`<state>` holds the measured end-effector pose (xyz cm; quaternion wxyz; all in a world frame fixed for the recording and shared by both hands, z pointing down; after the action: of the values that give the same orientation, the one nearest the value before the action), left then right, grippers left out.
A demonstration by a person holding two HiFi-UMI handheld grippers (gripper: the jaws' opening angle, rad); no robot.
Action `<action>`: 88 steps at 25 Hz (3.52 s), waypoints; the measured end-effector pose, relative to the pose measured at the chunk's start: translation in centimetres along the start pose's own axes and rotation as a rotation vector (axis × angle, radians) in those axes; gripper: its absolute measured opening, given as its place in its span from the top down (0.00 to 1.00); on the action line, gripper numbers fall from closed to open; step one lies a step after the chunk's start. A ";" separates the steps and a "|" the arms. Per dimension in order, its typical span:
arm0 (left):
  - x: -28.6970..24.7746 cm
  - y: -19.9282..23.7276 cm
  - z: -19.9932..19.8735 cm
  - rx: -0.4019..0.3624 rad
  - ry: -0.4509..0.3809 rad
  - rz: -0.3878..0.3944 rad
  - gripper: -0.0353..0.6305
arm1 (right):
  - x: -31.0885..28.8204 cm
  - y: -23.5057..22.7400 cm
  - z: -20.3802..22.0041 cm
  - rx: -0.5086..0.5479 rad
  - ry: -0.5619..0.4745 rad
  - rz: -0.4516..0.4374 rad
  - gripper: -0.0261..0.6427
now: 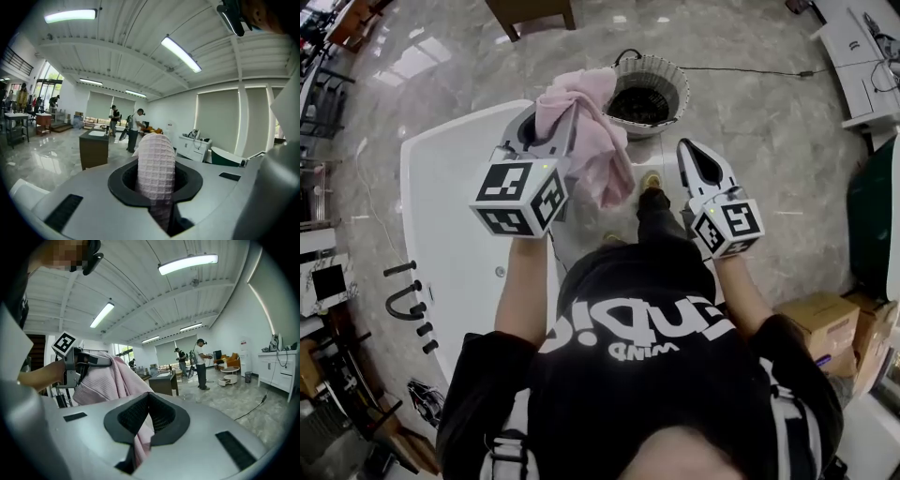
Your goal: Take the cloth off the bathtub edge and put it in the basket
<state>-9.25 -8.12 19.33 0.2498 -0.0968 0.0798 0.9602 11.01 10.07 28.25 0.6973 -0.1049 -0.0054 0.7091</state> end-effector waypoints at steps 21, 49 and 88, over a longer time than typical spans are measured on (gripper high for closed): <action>-27.9 0.5 -8.2 -0.027 -0.009 0.085 0.84 | -13.8 -22.2 -5.8 -0.016 -0.024 0.063 0.94; -41.8 2.5 -3.8 0.040 0.172 0.178 0.84 | -23.0 -30.6 -5.6 -0.014 0.068 0.090 0.94; -52.0 5.1 21.0 -0.083 0.510 0.196 0.54 | -29.1 -35.6 10.4 -0.167 0.266 0.123 0.94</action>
<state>29.77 -32.41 51.91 0.1233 -0.3373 0.1098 0.9268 44.71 -16.29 48.01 0.6359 -0.2555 0.0344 0.7274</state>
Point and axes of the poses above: the fingertips, and each gripper's own axes: x backward along the fingers, y to its left, z out of its underside, the point moved 9 cm from there along x, backward along the fingers
